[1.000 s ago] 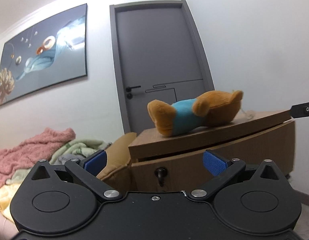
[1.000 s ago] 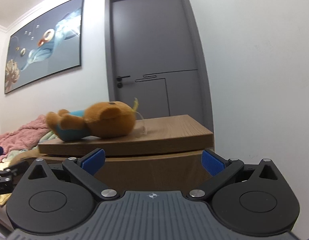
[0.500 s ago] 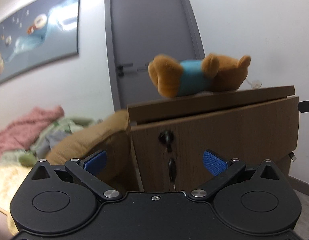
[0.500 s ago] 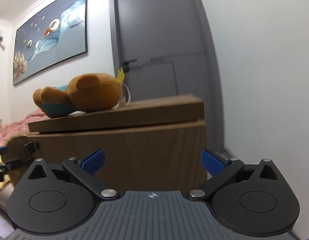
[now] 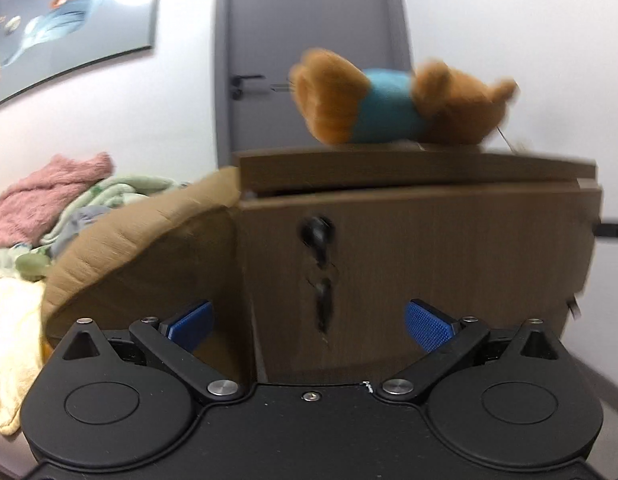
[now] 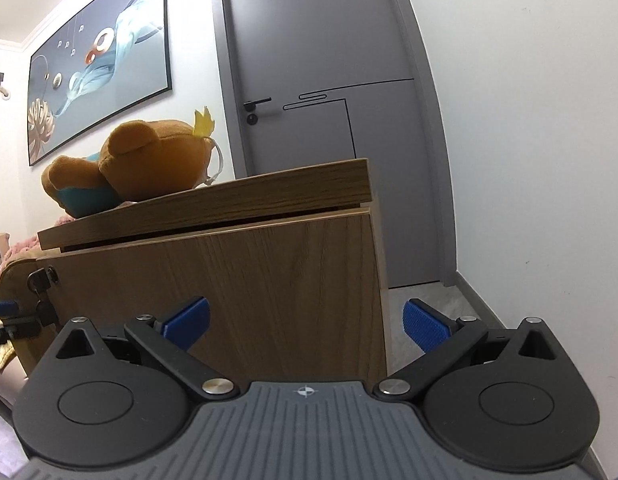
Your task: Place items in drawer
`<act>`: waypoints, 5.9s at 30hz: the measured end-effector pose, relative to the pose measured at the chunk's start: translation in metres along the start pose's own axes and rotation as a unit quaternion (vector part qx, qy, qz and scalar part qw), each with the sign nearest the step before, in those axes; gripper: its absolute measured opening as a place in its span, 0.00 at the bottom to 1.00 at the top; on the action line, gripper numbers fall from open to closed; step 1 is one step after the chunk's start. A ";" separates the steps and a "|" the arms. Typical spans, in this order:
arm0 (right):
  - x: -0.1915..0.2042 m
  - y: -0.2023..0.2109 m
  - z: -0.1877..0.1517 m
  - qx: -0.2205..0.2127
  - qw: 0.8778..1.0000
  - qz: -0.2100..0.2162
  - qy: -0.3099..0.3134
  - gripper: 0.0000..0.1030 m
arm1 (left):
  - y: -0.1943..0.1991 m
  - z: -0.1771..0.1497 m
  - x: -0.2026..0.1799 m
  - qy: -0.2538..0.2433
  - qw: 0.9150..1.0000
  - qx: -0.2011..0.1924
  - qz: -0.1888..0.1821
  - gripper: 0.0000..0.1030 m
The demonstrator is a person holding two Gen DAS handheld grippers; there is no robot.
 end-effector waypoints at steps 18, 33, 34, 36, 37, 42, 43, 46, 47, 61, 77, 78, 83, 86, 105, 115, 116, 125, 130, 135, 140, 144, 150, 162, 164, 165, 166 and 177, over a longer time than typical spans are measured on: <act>0.000 -0.012 0.014 -0.027 0.999 0.016 0.010 1.00 | -0.055 -0.009 -0.013 -0.015 1.000 0.014 -0.014 0.99; 0.001 -0.028 0.007 -0.006 0.999 0.031 0.010 1.00 | -0.066 -0.016 0.014 0.029 0.999 0.038 0.011 0.99; 0.002 -0.028 0.007 -0.006 0.999 0.033 0.010 1.00 | -0.068 -0.016 0.012 0.026 0.999 0.038 0.008 0.99; 0.004 -0.029 0.007 -0.006 0.999 0.038 0.011 1.00 | -0.071 -0.017 0.008 0.023 0.999 0.039 0.001 0.99; 0.005 -0.029 0.007 -0.007 0.999 0.040 0.011 1.00 | -0.071 -0.016 0.006 0.023 0.999 0.039 -0.004 0.99; 0.008 -0.032 0.010 -0.015 0.999 0.041 0.019 1.00 | -0.075 -0.017 -0.001 0.006 0.999 0.033 -0.018 1.00; 0.007 -0.032 0.010 -0.016 0.999 0.045 0.022 1.00 | -0.075 -0.018 -0.001 0.005 0.999 0.030 -0.019 1.00; 0.008 -0.034 0.011 -0.017 0.998 0.055 0.032 1.00 | -0.075 -0.018 0.000 -0.001 0.999 0.026 -0.022 0.99; 0.008 -0.034 0.011 -0.018 0.998 0.058 0.034 1.00 | -0.074 -0.019 0.000 -0.007 0.999 0.023 -0.022 0.99; 0.011 -0.021 0.015 0.012 0.993 0.099 0.063 1.00 | -0.065 -0.017 -0.001 -0.032 0.997 0.027 -0.068 0.97; 0.022 0.026 0.006 0.033 0.984 0.135 0.108 1.00 | -0.019 -0.033 -0.018 -0.089 0.988 0.038 -0.124 0.97; 0.023 0.030 0.005 0.034 0.984 0.137 0.109 1.00 | -0.015 -0.035 -0.018 -0.092 0.987 0.038 -0.128 0.97; 0.026 0.050 0.000 0.039 0.982 0.145 0.112 1.00 | 0.005 -0.041 -0.016 -0.099 0.984 0.044 -0.141 0.97; 0.028 0.061 -0.002 0.042 0.981 0.153 0.115 1.00 | 0.021 -0.046 -0.015 -0.099 0.983 0.046 -0.144 0.97; 0.045 0.129 -0.016 0.061 0.974 0.181 0.123 1.00 | 0.088 -0.057 -0.020 -0.029 0.990 0.056 -0.123 0.97; 0.049 0.138 -0.018 0.055 0.977 0.172 0.116 1.00 | 0.109 -0.054 -0.022 -0.016 0.993 0.050 -0.106 0.98; 0.049 0.137 -0.018 0.056 0.977 0.169 0.115 1.00 | 0.110 -0.052 -0.023 -0.019 0.993 0.048 -0.105 0.98; 0.052 0.132 -0.010 0.053 0.987 0.120 0.089 1.00 | 0.133 -0.025 -0.026 -0.022 0.996 0.003 -0.081 0.98; 0.053 0.141 0.014 0.004 0.991 0.103 0.080 1.00 | 0.156 0.003 -0.023 -0.011 0.997 -0.035 -0.067 0.98; 0.061 0.148 0.035 -0.033 0.993 0.098 0.052 1.00 | 0.168 0.025 -0.020 0.004 0.997 -0.051 -0.049 0.98; 0.081 0.150 0.052 -0.063 0.994 0.084 0.018 1.00 | 0.165 0.036 -0.023 0.014 0.999 -0.033 -0.032 0.98; 0.105 0.147 0.058 -0.070 0.994 0.081 0.018 1.00 | 0.164 0.047 -0.029 0.011 0.999 -0.040 -0.022 0.98; 0.134 0.140 0.060 -0.071 0.995 0.057 0.044 1.00 | 0.156 0.054 -0.036 0.022 0.999 -0.035 -0.020 0.99; 0.164 0.126 0.063 -0.070 0.997 0.028 0.035 1.00 | 0.141 0.081 -0.041 0.043 0.998 -0.053 -0.003 0.99; 0.165 0.124 0.061 -0.067 0.997 0.031 0.019 1.00 | 0.140 0.082 -0.041 0.046 0.997 -0.058 0.003 0.99; 0.166 0.122 0.059 -0.063 0.997 0.032 0.013 1.00 | 0.138 0.082 -0.040 0.048 0.997 -0.058 0.007 0.99; 0.166 0.120 0.056 -0.058 0.998 0.034 0.008 1.00 | 0.137 0.081 -0.039 0.049 0.997 -0.057 0.010 0.99; 0.182 0.111 0.046 -0.045 0.998 0.037 0.012 1.00 | 0.131 0.068 -0.032 0.059 0.997 -0.034 0.022 0.99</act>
Point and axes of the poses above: each gripper's, at about its wrist camera, not at the fingertips, and y roughly against the way its jaws point, x to its left, z to its top, the point moved 9 cm from there along -y, roughly the way its jaws point, and after that the axes turned 4 degrees about -z, right-handed, at the moved point
